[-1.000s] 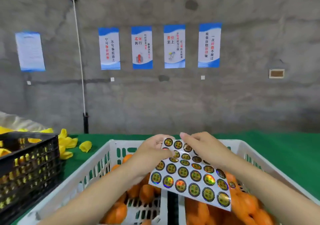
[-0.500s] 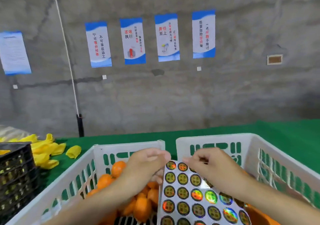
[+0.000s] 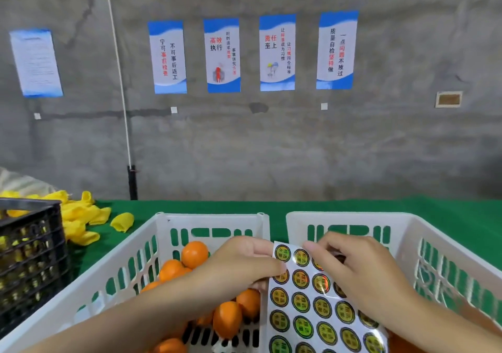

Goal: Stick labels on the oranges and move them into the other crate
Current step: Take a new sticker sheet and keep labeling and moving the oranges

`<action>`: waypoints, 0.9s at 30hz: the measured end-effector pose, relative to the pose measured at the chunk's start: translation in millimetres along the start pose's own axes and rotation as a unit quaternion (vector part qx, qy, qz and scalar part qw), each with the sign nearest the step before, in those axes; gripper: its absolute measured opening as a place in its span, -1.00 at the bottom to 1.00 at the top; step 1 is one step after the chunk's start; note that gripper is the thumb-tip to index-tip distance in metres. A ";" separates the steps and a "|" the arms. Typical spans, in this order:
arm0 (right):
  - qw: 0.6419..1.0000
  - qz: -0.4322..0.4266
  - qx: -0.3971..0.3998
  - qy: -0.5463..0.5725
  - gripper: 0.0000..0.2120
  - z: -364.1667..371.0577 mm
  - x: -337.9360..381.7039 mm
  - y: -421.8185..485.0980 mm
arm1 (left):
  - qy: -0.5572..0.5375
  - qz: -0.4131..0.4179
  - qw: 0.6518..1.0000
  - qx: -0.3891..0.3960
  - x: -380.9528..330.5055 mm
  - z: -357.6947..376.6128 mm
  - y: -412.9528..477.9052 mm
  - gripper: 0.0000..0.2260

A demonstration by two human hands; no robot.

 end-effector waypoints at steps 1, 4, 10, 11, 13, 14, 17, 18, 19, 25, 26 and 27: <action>1.000 -0.002 -0.002 -0.016 -0.53 -1.0 1.2 0.0 | 0.003 0.000 1.000 0.001 0.0 -0.2 -0.4 -0.83; 0.998 -0.012 0.000 -0.062 -0.64 -2.7 6.5 0.7 | 0.024 0.009 1.000 -0.010 1.5 -0.4 -0.6 -0.81; 0.987 -0.108 0.006 -0.120 -0.76 5.8 23.9 -7.9 | 0.037 0.026 0.998 -0.036 7.5 8.3 -0.8 -0.68; 0.987 -0.115 0.004 -0.108 -0.76 7.0 25.0 -8.9 | 0.024 0.031 0.998 -0.039 6.8 9.0 -1.4 -0.70; 0.987 -0.121 0.012 -0.102 -0.75 10.1 28.1 -11.3 | 0.008 0.047 0.998 -0.041 6.4 10.0 -3.7 -0.72; 0.988 -0.121 0.013 -0.100 -0.73 10.7 29.5 -12.1 | 0.010 0.054 0.998 -0.043 5.9 10.0 -5.3 -0.73; 0.992 -0.103 0.017 -0.073 -0.72 11.9 31.0 -12.8 | 0.010 0.059 0.997 -0.052 6.0 10.4 -6.9 -0.77; 0.993 -0.097 0.015 -0.061 -0.74 12.0 30.8 -12.9 | 0.010 0.063 0.996 -0.057 5.7 10.3 -7.4 -0.78; 0.995 -0.089 0.012 -0.047 -0.76 12.0 30.7 -12.9 | 0.017 0.069 0.996 -0.062 5.2 10.7 -8.2 -0.78; 0.998 -0.053 -0.001 0.022 -0.83 6.4 29.4 -10.4 | 0.099 0.137 0.984 -0.061 1.2 14.7 -13.4 -0.78; 0.998 -0.051 0.000 0.036 -0.84 5.8 30.0 -9.9 | 0.100 0.144 0.982 -0.064 0.7 14.7 -14.7 -0.79; 0.997 -0.048 0.002 0.053 -0.84 5.1 30.3 -9.2 | 0.110 0.156 0.979 -0.069 0.8 14.6 -15.6 -0.79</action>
Point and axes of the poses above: each hand's wrist, its own y-axis towards the middle knuckle, its own z-axis out of the palm, x = y × z, the point moved 4 cm from there along y, towards the middle knuckle, and after that the axes turned 4 degrees about -z, right-handed, at the moved point
